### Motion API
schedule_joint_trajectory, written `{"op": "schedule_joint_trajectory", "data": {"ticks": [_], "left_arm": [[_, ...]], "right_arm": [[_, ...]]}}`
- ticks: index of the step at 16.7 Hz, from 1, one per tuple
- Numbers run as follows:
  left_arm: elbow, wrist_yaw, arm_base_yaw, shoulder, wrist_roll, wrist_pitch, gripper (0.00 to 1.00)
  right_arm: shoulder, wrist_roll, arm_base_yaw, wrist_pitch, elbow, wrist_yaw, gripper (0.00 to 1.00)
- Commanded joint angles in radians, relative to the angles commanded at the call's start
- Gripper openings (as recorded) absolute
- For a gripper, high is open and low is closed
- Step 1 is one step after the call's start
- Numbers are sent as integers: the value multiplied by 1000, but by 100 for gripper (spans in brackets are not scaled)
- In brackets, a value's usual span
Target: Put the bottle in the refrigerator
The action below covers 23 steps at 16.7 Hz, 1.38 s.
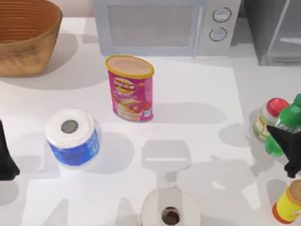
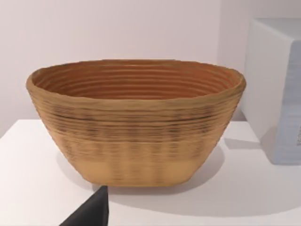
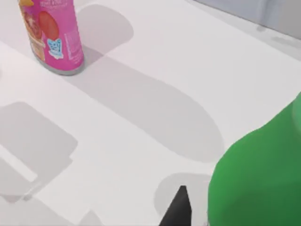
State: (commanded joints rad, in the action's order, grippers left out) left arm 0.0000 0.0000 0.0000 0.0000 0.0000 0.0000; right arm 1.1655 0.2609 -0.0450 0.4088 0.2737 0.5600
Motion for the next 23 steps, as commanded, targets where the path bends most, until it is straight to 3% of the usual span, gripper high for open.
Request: {"op": "schedule_joint_trajectory", "data": {"ticks": [13, 16, 23], "left_arm": [[0, 0, 0, 0, 0, 0, 100], [0, 0, 0, 0, 0, 0, 100], [0, 0, 0, 0, 0, 0, 100]], "right_arm": [[-1070, -232, 43, -376, -246, -504, 1], [-1158, -259, 45, -406, -271, -555, 1], [-1151, -262, 45, -402, -266, -555, 1]]}}
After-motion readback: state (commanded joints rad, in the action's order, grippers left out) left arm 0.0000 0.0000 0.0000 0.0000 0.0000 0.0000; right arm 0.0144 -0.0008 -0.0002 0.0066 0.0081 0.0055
